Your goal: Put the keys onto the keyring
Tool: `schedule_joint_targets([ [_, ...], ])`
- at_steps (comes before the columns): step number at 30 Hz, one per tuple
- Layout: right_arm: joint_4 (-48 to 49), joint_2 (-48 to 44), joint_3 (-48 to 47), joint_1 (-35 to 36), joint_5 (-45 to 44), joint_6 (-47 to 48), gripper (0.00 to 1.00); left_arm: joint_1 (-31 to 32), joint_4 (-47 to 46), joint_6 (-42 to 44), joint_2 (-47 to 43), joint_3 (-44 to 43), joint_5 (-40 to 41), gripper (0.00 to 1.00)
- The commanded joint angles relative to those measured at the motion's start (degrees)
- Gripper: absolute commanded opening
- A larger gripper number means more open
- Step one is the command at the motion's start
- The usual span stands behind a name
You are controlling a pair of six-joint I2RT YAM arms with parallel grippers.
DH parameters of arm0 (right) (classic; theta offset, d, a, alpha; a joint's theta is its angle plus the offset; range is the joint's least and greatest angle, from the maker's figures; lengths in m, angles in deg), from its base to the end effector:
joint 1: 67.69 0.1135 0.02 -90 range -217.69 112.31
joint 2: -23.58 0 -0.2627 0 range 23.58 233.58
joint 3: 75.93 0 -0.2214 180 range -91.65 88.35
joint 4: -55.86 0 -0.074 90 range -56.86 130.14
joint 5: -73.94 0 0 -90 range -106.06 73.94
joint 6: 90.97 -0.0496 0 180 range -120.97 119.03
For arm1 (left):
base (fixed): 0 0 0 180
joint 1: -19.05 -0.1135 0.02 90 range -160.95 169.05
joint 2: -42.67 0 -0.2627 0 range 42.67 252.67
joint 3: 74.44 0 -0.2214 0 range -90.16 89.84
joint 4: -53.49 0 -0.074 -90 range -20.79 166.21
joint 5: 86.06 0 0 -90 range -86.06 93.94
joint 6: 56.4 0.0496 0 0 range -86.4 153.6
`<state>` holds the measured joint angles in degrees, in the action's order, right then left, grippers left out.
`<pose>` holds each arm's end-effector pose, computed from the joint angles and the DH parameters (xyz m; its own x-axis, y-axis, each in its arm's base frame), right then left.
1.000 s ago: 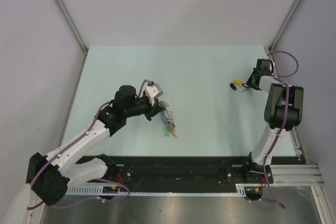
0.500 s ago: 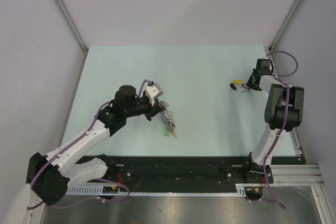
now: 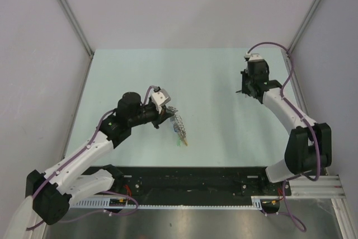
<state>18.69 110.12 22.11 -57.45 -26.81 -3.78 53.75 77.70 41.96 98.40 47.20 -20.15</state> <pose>0.3130 0.0471 0.2763 -0.6563 -0.0696 -0.7512 -0.0055 0.9962 -0.0875 0.1563 -0.1329 0.2969 -0.1782 0.2849 -0.9419 0.8669 0.4983 -0.0133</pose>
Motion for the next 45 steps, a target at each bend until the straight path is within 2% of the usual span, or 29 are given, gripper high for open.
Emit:
schedule_joint_targets([
  [1, -6.92, -7.51, 5.06, 6.61, -0.95, 2.63, 0.00, -0.07, -0.76, 3.24, -4.92, -0.88, 2.74, 0.00],
  [5, -11.32, -12.79, 9.45, 13.91, 0.28, 2.54, 0.00, -0.07, 0.56, 2.63, -8.16, 0.35, 3.70, 0.00],
  [10, -19.40, -14.47, 11.22, 22.09, -1.38, 2.63, 0.00, -0.07, 2.23, 2.98, -12.21, 2.55, 5.90, 0.00],
  [16, -18.64, -8.42, 10.87, 33.52, -3.75, 2.72, 0.00, 0.02, 1.00, 3.16, -17.22, 5.19, 7.84, 0.00],
  [21, -12.66, 0.00, 10.25, 39.23, 0.81, 6.67, 0.00, -0.07, 2.67, 3.07, -21.35, 7.21, 7.92, 0.00],
  [27, -8.08, 8.28, 5.69, 42.75, 1.43, 8.96, 0.00, -0.07, 1.01, 2.63, -27.24, 11.16, 8.28, 0.00],
  [35, -4.65, 13.30, 0.76, 43.55, 2.30, 11.07, 0.00, -0.07, -0.23, 3.24, -27.51, 12.05, 8.10, 0.00],
  [45, -0.70, 13.92, 0.58, 42.58, 5.64, 9.58, 0.14, -0.07, -0.67, 3.59, -27.16, 12.22, 7.84, 0.01],
])
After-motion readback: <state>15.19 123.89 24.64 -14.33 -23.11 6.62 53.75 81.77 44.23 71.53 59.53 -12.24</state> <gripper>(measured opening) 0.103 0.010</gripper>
